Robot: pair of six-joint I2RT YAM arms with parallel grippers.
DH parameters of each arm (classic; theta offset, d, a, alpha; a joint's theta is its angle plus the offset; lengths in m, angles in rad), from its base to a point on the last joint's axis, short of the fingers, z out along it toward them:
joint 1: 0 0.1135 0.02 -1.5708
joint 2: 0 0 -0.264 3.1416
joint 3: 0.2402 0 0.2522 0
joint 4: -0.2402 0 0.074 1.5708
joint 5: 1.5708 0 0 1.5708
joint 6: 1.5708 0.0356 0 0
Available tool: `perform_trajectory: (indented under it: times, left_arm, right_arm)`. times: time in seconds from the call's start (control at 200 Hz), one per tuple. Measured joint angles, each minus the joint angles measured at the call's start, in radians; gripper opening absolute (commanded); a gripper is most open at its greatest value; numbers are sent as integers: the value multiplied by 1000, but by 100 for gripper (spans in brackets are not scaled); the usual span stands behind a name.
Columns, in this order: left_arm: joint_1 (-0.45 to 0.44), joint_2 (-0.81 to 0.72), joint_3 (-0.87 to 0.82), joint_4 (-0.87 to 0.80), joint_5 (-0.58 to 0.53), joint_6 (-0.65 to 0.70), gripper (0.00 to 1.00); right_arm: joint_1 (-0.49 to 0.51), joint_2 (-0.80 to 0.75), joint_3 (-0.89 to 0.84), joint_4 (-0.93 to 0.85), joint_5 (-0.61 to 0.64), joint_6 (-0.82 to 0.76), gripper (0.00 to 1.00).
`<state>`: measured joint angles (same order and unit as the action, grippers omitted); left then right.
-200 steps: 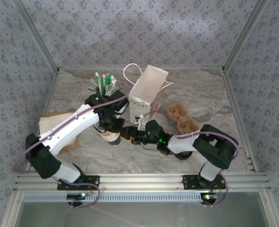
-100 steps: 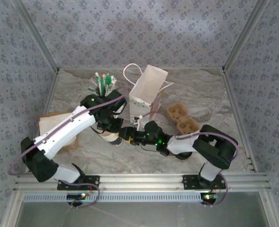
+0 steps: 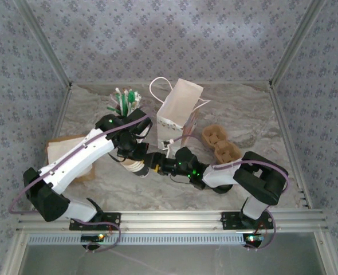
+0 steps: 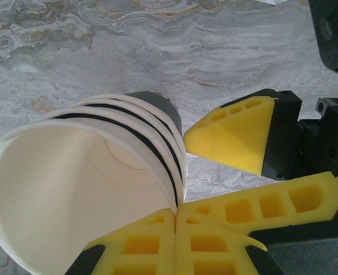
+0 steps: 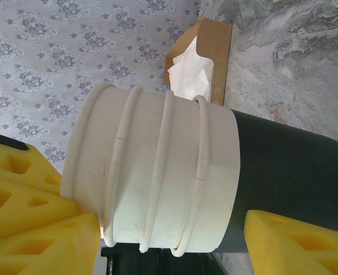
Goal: Pack the takeout coffee
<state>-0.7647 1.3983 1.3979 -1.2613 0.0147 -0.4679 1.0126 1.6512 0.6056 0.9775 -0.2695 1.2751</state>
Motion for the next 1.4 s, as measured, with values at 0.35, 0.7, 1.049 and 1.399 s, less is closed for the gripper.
perform_trajectory:
  times: [0.35, 0.7, 1.049, 1.399]
  left_arm:
    - [17, -20, 0, -5, 23, 0, 0]
    - [38, -24, -32, -10, 24, 1, 0]
    - [46, -24, -48, -19, 22, 5, 0]
    - [51, -24, -53, -19, 22, 8, 0]
  right_arm:
    - [14, 13, 3, 34, 23, 1, 69]
    - [36, 60, 17, 55, 47, 14, 67]
    - [57, 95, 21, 88, 69, 43, 66]
    - [64, 97, 22, 84, 87, 47, 66]
